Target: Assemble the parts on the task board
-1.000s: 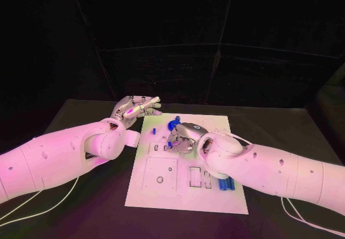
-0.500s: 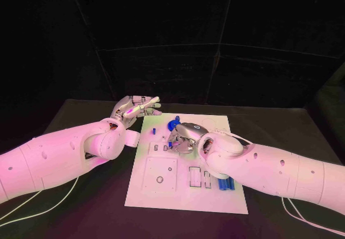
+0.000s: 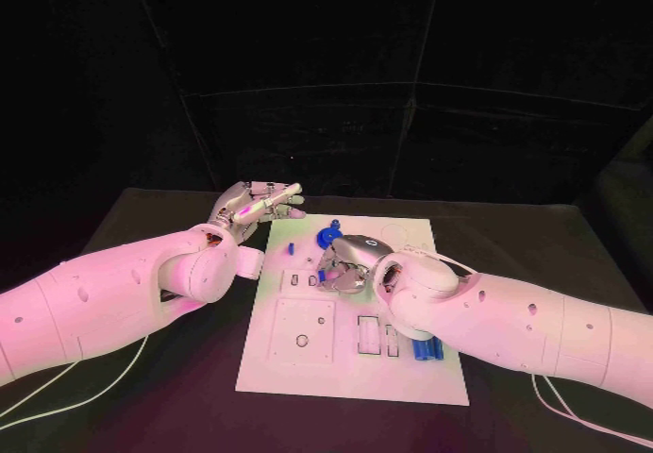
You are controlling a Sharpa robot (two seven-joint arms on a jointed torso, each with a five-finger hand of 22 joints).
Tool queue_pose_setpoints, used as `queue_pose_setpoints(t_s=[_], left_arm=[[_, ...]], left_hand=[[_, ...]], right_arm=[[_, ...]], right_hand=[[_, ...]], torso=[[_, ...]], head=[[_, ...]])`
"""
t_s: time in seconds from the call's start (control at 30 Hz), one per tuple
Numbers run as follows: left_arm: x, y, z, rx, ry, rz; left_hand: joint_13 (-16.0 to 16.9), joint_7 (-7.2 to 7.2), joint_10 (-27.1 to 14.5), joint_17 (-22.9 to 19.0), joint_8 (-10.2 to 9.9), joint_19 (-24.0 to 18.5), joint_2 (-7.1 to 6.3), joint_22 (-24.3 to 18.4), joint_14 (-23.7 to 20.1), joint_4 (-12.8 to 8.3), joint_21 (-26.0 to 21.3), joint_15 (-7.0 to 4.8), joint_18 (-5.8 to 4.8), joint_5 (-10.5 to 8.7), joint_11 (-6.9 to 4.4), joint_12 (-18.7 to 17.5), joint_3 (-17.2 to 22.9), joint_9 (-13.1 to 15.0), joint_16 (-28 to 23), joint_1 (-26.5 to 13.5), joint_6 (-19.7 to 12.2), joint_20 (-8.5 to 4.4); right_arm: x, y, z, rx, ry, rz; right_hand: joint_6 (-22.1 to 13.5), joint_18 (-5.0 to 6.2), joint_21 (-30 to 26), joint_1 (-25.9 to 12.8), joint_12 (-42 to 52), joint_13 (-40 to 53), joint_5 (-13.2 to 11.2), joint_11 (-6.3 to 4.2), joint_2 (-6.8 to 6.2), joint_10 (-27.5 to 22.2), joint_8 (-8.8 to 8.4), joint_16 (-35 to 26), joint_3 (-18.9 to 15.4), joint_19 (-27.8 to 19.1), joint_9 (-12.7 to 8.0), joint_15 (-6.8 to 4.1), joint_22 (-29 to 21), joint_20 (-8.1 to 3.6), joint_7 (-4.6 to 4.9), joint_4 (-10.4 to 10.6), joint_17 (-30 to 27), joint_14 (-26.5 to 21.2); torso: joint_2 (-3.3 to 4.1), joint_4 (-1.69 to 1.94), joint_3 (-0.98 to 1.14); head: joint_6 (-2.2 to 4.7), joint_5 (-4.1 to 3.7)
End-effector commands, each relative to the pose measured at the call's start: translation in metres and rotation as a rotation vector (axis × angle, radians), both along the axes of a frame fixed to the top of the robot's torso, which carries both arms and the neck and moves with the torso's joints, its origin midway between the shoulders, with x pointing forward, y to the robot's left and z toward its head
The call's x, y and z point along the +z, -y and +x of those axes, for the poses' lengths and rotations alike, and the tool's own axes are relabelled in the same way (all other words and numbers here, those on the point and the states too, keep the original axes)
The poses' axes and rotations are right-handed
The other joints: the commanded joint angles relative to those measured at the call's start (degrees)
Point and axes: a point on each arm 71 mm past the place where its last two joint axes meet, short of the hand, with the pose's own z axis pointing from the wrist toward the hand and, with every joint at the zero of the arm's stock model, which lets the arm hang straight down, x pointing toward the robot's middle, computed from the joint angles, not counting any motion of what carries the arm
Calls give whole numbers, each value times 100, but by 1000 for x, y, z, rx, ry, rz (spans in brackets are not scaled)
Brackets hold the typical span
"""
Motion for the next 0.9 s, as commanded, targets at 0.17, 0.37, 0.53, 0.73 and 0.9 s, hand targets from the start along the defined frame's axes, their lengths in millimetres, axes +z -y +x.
queue_pose_setpoints(t_s=[0.17, 0.37, 0.53, 0.73, 0.9], left_arm=[[1, 2, 0, -20, 9, -3], [1, 2, 0, -21, 7, -3], [1, 3, 0, -23, 6, -3], [0, 3, 1, -23, 2, -2], [-1, 2, 1, -23, -6, 2]], left_hand=[[-4, 20, 31, 6, -40, 20, 45, -7, 4, -23, -17, -1, 81, 14, 20, -26, 1, -1, -35, -8, 39, 12], [-5, 22, 27, 8, -44, 19, 48, -9, 3, -29, -19, 0, 81, 14, 22, -31, 5, -2, -40, -3, 37, 12], [-5, 22, 27, 8, -44, 19, 48, -9, 3, -29, -19, 0, 81, 14, 22, -31, 5, -2, -40, -3, 37, 12], [-10, 23, 20, 27, -63, 69, 49, 0, 45, -55, 4, -9, 86, 14, 24, -52, 16, -4, -43, 8, 30, 5], [-13, -3, 65, 113, -99, 443, 52, 95, 303, -104, 220, -82, 88, 14, -13, -94, 28, 0, -42, -17, 63, -83]], right_arm=[[-3, 1, 0, -11, -7, -13], [-2, 1, 0, -19, 3, 2], [0, 1, 0, -33, 25, 34], [6, 2, -2, -23, 54, 114], [14, 5, -11, 23, 68, 194]], right_hand=[[-62, -34, -29, -59, -21, 73, -45, 19, -52, -35, -25, -26, -32, 3, 5, 54, -10, 35, 5, 42, 798, 445], [-106, -33, -33, -121, -33, 54, -100, 28, -98, -49, -45, -31, -98, 2, 7, 63, -15, 47, 13, 94, 787, 442], [-481, -33, -42, -228, -118, -67, -138, 95, -228, -154, -215, -35, -318, -2, -10, 113, -25, 82, 89, 204, 785, 441], [-858, -34, -42, -125, -198, -199, -120, 191, -303, -290, -310, -23, -518, -3, 1, 195, -24, 157, 194, 251, 809, 445], [-952, -33, -38, -5, -110, -124, -14, 220, -369, -237, -263, -8, -670, -3, 14, 224, -15, 192, 222, 255, 841, 450]], torso=[[0, 4, 0], [0, 2, 3], [1, -1, 1], [-3, 1, 8], [-10, 5, 15]], head=[[-3, -6], [1, -7], [0, -16], [13, -20], [13, -16]])
